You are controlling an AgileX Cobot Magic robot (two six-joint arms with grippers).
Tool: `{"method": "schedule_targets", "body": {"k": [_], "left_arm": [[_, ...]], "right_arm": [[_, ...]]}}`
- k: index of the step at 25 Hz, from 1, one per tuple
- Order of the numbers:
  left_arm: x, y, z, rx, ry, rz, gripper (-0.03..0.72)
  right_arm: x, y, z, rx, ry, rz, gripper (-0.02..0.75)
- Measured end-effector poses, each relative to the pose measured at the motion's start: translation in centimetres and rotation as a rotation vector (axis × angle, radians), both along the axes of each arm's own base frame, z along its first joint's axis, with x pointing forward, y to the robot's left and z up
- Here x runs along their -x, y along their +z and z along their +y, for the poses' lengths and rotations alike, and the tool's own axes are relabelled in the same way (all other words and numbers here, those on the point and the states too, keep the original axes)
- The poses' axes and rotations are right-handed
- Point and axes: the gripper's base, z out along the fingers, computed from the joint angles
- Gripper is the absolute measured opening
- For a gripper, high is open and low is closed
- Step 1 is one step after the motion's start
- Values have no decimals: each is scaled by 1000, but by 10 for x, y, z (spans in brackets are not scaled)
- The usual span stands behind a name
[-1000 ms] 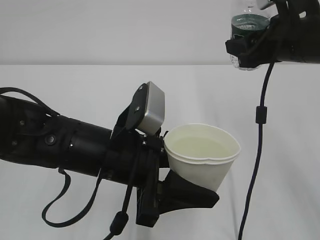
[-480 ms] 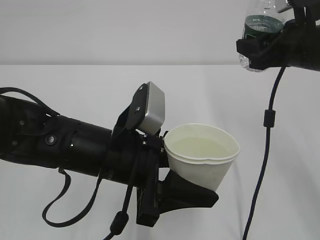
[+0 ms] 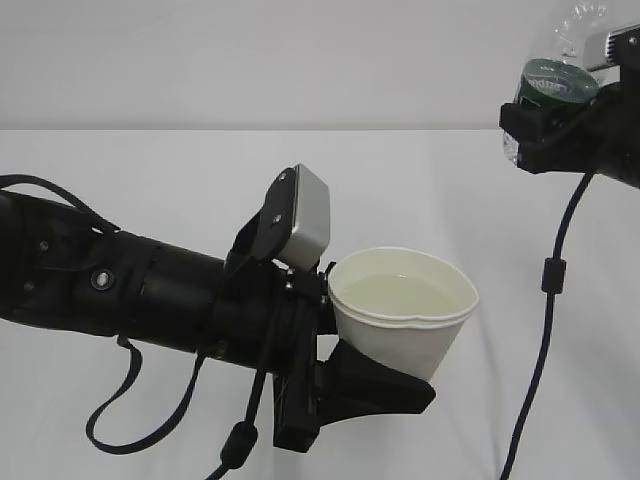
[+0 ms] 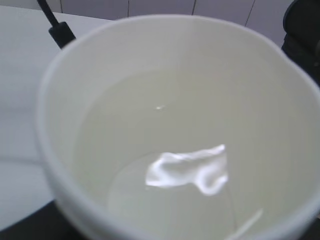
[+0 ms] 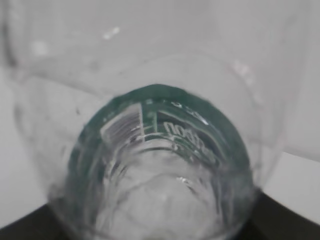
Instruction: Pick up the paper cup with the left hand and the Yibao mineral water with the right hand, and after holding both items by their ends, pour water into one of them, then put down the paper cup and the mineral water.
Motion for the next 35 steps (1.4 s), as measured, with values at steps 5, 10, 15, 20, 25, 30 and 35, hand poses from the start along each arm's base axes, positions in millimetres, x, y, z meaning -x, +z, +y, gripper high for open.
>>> {"method": "schedule_targets", "body": {"k": [5,10,15,20,25,30,35], "left_arm": [[0,0,0,0,0,0,431],[0,0,0,0,0,0,431],[0,0,0,0,0,0,431],[0,0,0,0,0,0,431],[0,0,0,0,0,0,431],[0,0,0,0,0,0,431],[0,0,0,0,0,0,431]], "right_arm": [[11,-13,-4,-18,-44,-22,415],[22,-22,-7,-27,-77,-53,415],[34,-32,-12,-46,-119,-75,414],[41,-37,-14,-57,-146,-79,414],[42,-37,-20,-59,-205,-96,414],[42,-37,-21,-43,-224,-107,414],[42,-37,-26,-70,-280,-103,414]]}}
